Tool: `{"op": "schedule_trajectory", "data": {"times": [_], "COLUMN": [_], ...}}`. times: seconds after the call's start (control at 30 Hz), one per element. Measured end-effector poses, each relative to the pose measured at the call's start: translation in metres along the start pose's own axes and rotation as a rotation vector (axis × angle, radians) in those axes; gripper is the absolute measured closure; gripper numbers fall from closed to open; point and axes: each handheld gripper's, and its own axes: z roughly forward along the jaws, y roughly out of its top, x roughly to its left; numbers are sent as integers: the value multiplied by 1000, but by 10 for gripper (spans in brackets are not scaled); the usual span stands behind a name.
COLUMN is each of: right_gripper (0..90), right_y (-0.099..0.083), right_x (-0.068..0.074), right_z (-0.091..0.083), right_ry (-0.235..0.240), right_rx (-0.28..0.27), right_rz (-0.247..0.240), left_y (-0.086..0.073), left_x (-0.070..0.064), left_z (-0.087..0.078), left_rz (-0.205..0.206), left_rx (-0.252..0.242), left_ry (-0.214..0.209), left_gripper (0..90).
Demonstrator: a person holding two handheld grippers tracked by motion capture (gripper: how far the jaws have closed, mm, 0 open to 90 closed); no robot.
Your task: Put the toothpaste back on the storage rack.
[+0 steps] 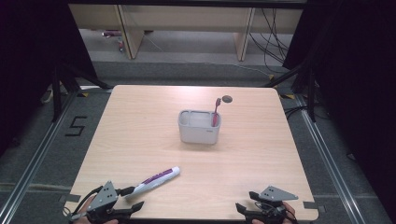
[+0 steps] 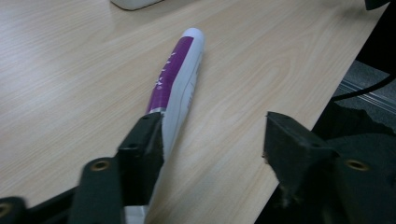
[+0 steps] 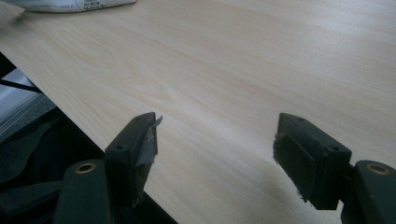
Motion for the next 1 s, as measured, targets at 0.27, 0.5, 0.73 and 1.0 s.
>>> {"op": "schedule_trajectory", "data": {"times": [0.27, 0.5, 0.73, 1.0], "right_gripper": [319, 327, 331, 333], "right_y": [-1, 1, 0, 1], "right_x": [1, 1, 5, 3], "right_z": [-1, -1, 0, 0], "right_ry": [1, 8, 10, 3], "right_rx": [-2, -3, 4, -16], "right_rz": [-3, -58, -23, -65], "left_y": [1, 2, 0, -3], "left_x": [-5, -4, 3, 11], "left_z": [9, 14, 15, 19], "left_rz": [69, 105, 152, 149], "left_rx": [17, 52, 123, 150], "left_ry": [3, -5, 21, 32], "left_gripper": [759, 892, 893, 893]}}
